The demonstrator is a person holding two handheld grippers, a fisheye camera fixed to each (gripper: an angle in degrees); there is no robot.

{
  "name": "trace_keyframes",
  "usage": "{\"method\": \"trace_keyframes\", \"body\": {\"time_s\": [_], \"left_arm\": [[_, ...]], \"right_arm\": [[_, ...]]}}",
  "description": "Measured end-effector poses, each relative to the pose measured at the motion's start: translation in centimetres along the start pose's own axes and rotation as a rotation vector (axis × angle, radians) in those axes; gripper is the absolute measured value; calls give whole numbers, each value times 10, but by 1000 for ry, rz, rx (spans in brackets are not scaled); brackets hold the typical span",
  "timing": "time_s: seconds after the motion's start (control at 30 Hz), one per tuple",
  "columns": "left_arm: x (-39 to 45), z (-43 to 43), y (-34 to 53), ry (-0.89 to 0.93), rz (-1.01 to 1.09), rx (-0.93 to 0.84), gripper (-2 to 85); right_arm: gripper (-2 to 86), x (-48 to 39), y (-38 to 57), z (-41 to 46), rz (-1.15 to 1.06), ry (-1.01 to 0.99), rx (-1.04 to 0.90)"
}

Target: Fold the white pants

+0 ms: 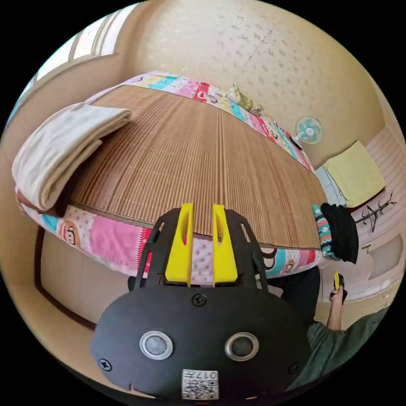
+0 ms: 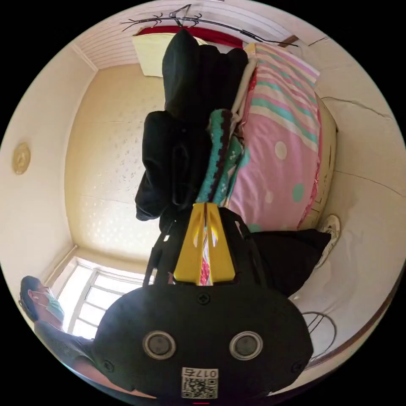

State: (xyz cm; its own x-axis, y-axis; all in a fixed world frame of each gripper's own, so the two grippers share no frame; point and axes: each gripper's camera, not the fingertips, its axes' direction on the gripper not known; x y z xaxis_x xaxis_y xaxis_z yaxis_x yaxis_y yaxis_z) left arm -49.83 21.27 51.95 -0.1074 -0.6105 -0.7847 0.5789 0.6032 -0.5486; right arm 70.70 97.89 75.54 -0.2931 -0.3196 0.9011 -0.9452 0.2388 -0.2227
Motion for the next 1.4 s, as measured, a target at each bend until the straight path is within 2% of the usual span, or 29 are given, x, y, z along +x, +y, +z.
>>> {"method": "trace_keyframes", "body": {"time_s": [0.07, 0.17, 0.23, 0.3, 0.37, 0.5, 0.6, 0.7, 0.77, 0.8, 0.83, 0.87, 0.9, 0.93, 0.97, 1.03, 1.13, 1.27, 1.3, 1.37, 1.4], "left_arm": [[-59, -45, -23, -249, -153, 106, 130], [-99, -78, -65, -403, -220, 177, 134], [-120, -80, -93, -431, -251, 169, 148], [-148, -64, -118, -429, -308, 81, 161], [-191, -34, -130, -343, -446, -16, 155], [-220, -43, -109, -274, -693, 128, 32], [-232, -40, -93, -47, -784, 162, -2], [-211, -54, -94, 154, -658, 221, -8], [-155, -25, -123, 840, -344, 188, -9], [-133, -19, -129, 891, -315, 154, -9], [-90, -12, -137, 769, -304, 60, -8], [-41, -13, -147, 563, -207, 0, -7], [-16, -16, -151, 464, -130, -4, -6], [27, -21, -156, 269, -2, -9, -2], [56, -25, -156, 82, 52, -2, 4], [74, -36, -152, -117, 85, 57, 25], [48, -51, -142, -338, 90, 123, 82], [-24, -57, -127, -733, 27, -20, 134], [-34, -56, -124, -760, 24, -53, 132], [-76, -33, -115, -769, -36, -298, 109], [-82, -26, -113, -759, -40, -339, 98]], "right_arm": [[11, -18, 13, 12, -57, 59, -48], [6, -80, 37, 34, -298, 153, -59], [5, -134, 60, 47, -497, 240, -14], [5, -167, 79, 57, -594, 314, 29], [5, -188, 96, 70, -661, 352, 45], [3, -186, 116, 102, -610, 346, -64], [2, -172, 129, 98, -571, 224, -111], [2, -169, 151, 98, -594, 71, -158], [2, -181, 171, 101, -660, 85, -152], [3, -192, 183, 107, -713, 106, -158], [3, -201, 195, 114, -769, 97, -174], [3, -206, 201, 118, -794, 84, -187], [3, -213, 210, 126, -835, 53, -222], [3, -219, 217, 132, -858, 32, -261], [3, -221, 220, 134, -864, 26, -276], [4, -222, 229, 131, -866, 1, -303], [4, -208, 231, 118, -851, 2, -395], [4, -175, 227, 101, -818, -4, -470], [4, -163, 224, 97, -780, -26, -478], [4, -144, 220, 95, -716, -98, -482], [4, -132, 218, 96, -670, -171, -482]]}}
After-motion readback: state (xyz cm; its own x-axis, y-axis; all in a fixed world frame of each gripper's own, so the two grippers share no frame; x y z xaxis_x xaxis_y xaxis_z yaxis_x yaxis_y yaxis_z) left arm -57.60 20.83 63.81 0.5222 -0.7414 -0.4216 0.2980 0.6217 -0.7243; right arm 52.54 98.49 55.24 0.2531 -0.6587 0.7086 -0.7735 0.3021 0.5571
